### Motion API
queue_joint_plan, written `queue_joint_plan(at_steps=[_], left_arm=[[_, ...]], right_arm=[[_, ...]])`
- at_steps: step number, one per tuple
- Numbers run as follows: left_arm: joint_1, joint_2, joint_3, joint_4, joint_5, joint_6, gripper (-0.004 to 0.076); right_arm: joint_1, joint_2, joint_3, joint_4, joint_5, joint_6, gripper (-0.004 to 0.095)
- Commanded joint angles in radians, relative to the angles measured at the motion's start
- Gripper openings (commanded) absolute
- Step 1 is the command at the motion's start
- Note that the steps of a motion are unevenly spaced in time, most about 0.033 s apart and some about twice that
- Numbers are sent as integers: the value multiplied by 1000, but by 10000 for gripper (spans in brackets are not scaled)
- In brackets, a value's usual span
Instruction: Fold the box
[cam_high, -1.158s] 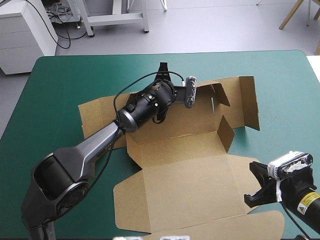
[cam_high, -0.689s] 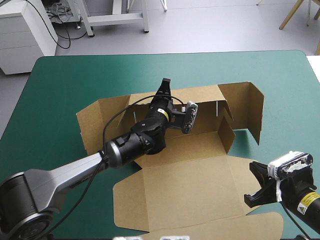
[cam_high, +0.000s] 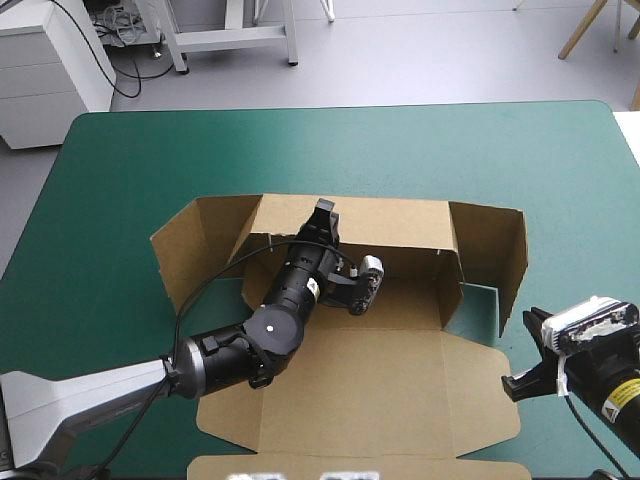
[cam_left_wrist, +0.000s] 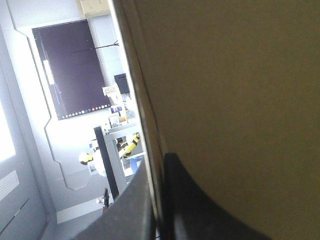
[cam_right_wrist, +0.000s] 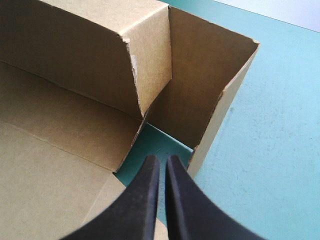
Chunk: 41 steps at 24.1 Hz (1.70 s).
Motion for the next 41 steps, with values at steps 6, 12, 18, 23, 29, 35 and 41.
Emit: queue_joint_plan(at_steps=[6, 12, 18, 23, 29, 35, 41], left_arm=[[-39, -37, -11, 19, 38, 0, -10], [-39, -37, -11, 19, 97, 0, -10], [-39, -37, -11, 17, 132, -4, -10], [-39, -37, -11, 17, 158, -12, -10], [-39, -37, -11, 17, 155, -14, -10], [-39, -37, -11, 17, 155, -14, -10], [-39, -37, -11, 17, 155, -14, -10]], right_arm=[[-6, 19, -24, -49, -74, 140, 600], [-6, 157, -53, -146, -76, 287, 769], [-6, 509, -355, -394, 5, 496, 769], [-184, 790, -709, -236, 75, 293, 769], [-467, 1095, -974, 327, 254, -135, 769], [-475, 1214, -1024, 351, 376, -193, 769], [-475, 1192, -990, 379, 457, -217, 732]])
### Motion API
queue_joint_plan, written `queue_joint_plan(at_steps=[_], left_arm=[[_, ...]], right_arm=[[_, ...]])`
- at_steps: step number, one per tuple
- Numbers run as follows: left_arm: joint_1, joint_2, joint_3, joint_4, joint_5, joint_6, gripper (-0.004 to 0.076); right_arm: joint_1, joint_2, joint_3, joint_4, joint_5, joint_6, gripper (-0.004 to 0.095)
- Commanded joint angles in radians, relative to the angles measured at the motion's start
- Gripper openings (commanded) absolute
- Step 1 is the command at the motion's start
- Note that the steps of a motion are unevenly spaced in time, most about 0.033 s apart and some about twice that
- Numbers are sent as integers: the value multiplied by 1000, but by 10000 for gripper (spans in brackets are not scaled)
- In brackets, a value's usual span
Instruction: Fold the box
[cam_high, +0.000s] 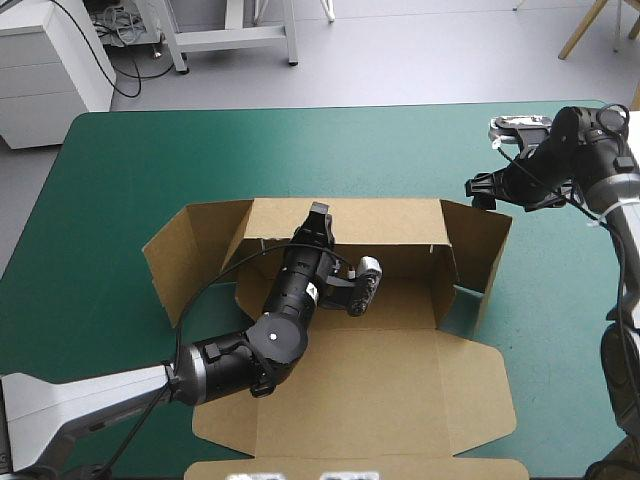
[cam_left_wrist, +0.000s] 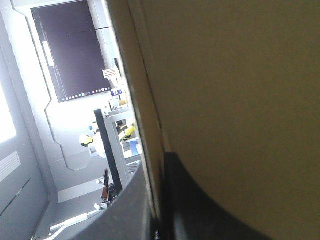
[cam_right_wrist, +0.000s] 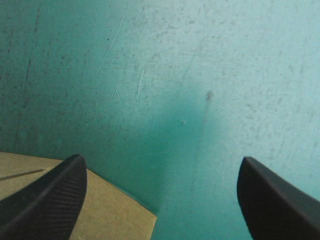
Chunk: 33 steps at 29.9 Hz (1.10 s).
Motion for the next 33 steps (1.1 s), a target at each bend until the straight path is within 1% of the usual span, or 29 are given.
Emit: queue_joint_plan(at_steps=[1, 5, 7, 13, 19, 23, 25, 29, 31, 33], left_arm=[[-2, -35, -19, 32, 49, 3, -10], [-2, -35, -19, 30, 51, -36, -10], [-2, -35, -19, 30, 53, -37, -10], [-2, -35, -19, 30, 54, -82, -10], [-2, -35, -19, 30, 54, -85, -10], [-2, -35, -19, 30, 54, -85, -10], [-2, -35, -19, 30, 53, -85, -10], [-2, -35, -19, 32, 53, -85, -10], [-2, -35, -19, 32, 53, -85, -10], [-2, -35, -19, 32, 53, -85, -10]], right_arm=[[-8, -90, 7, 38, -2, -14, 724], [-8, -162, 106, 80, -12, -38, 713], [-8, -203, 164, 73, -34, -38, 713], [-8, -324, 342, 80, -146, -32, 713], [-8, -449, 486, 107, -231, -34, 713], [-4, -528, 574, 141, -276, -83, 713], [-5, -572, 626, 197, -305, -137, 713], [-5, -643, 730, 350, -385, -262, 713], [-5, -665, 783, 435, -437, -342, 713], [-5, -669, 827, 512, -456, -437, 713]])
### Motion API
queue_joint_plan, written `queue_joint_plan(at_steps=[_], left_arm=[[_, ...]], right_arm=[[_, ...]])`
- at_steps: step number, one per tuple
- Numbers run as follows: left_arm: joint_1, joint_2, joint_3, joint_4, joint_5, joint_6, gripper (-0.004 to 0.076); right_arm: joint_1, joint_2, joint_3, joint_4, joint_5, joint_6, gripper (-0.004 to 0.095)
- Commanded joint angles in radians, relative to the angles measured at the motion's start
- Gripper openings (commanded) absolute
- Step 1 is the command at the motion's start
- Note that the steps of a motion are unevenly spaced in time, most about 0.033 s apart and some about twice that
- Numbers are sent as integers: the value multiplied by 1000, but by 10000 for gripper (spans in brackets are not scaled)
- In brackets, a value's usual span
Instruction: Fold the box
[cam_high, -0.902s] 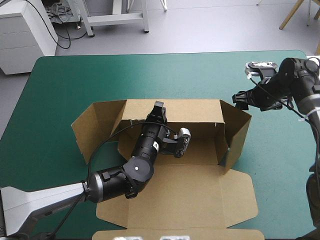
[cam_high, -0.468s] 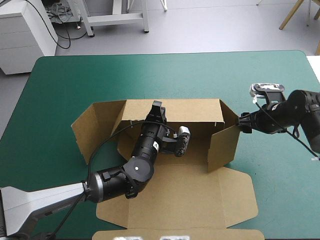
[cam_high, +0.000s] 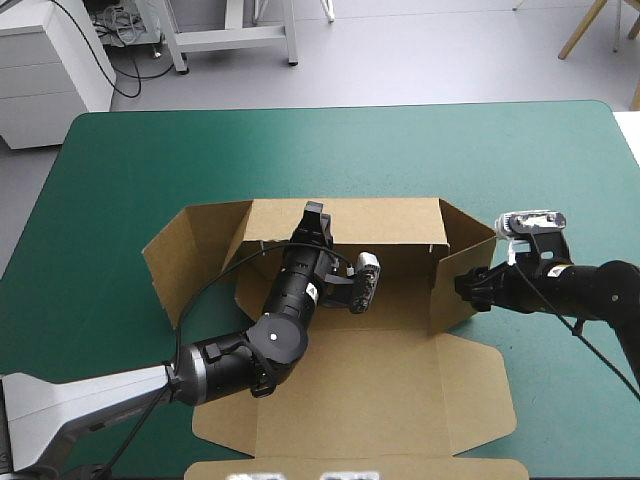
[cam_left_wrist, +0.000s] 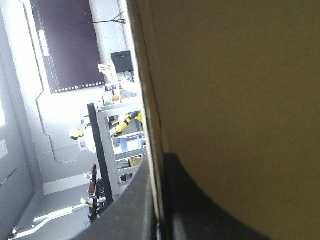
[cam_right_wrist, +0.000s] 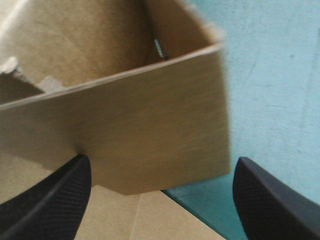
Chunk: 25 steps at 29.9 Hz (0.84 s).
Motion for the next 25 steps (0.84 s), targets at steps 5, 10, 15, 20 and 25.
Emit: queue_joint_plan(at_steps=[5, 10, 15, 20, 25], left_arm=[[-2, -35, -19, 32, 48, -4, -10], [-2, -35, -19, 32, 44, -4, -10], [-2, -35, -19, 32, 44, -4, -10], [-2, -35, -19, 32, 39, -4, -10], [-2, -35, -19, 32, 40, 12, -10]], right_arm=[[-4, -28, 86, 203, -143, -267, 713], [-4, -28, 91, 213, -99, -289, 713], [23, -30, 91, 271, -46, -305, 712], [168, -30, 91, 289, -104, -269, 713], [282, -30, 91, 268, -168, -186, 713]])
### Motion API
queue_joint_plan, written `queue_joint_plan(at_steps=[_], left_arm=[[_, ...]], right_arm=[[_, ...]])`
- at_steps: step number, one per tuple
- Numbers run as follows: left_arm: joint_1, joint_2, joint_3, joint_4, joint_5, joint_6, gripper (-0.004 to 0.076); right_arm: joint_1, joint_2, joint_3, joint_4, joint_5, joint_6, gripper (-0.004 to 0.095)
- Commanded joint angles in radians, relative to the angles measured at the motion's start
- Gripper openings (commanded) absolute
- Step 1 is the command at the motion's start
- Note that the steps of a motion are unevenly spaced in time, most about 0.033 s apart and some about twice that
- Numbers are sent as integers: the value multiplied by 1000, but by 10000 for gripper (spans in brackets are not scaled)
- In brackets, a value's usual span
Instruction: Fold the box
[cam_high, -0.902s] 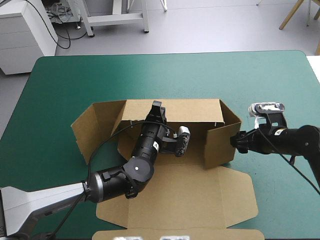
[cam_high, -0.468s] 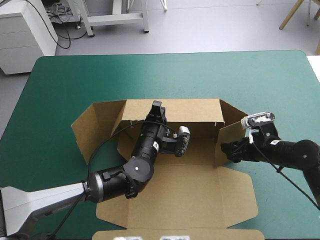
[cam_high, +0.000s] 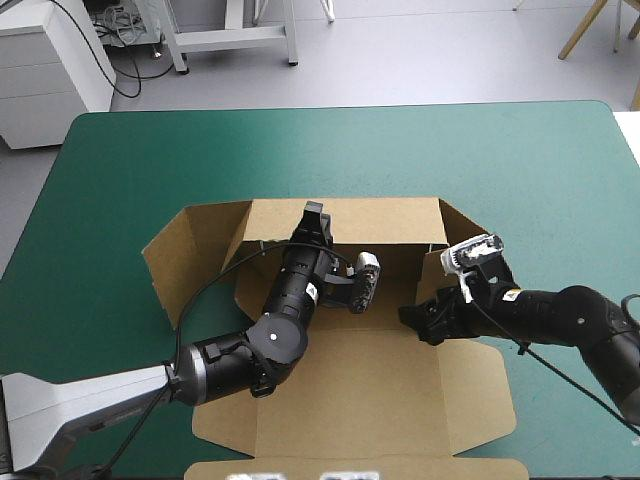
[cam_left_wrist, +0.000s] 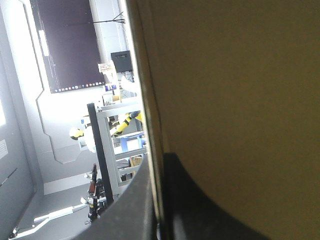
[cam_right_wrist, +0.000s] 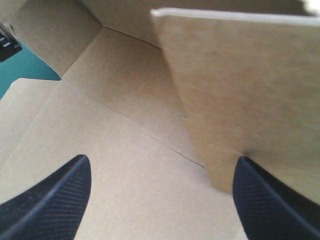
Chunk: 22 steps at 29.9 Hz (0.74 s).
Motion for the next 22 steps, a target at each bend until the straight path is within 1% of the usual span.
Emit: queue_joint_plan(at_steps=[1, 5, 7, 10, 13, 14, 16, 18, 20, 22], left_arm=[[-2, -35, -20, 32, 39, 11, -10], [-2, -35, -20, 32, 39, 9, -10], [-2, -35, -20, 32, 39, 9, -10], [-2, -35, -20, 32, 39, 9, -10], [-2, -35, -20, 32, 39, 9, -10], [-2, -35, -20, 32, 39, 9, -10], [-2, -35, -20, 32, 39, 9, -10], [-2, -35, -20, 32, 39, 9, -10], [-2, -35, -20, 32, 39, 9, -10], [-2, -35, -20, 32, 39, 9, -10]], right_arm=[[47, -20, -23, 28, -57, 42, 713], [56, -20, -40, 28, -20, 86, 713], [58, -20, -75, 28, 32, 114, 713], [58, -20, -171, 39, 144, 159, 713], [58, -20, -318, 0, 223, 233, 713], [58, -20, -378, -43, 235, 269, 713], [58, -20, -494, -179, 232, 352, 713], [58, -5, -598, -391, 229, 473, 713], [58, 22, -676, -588, 253, 596, 713], [58, 65, -746, -746, 297, 649, 713]])
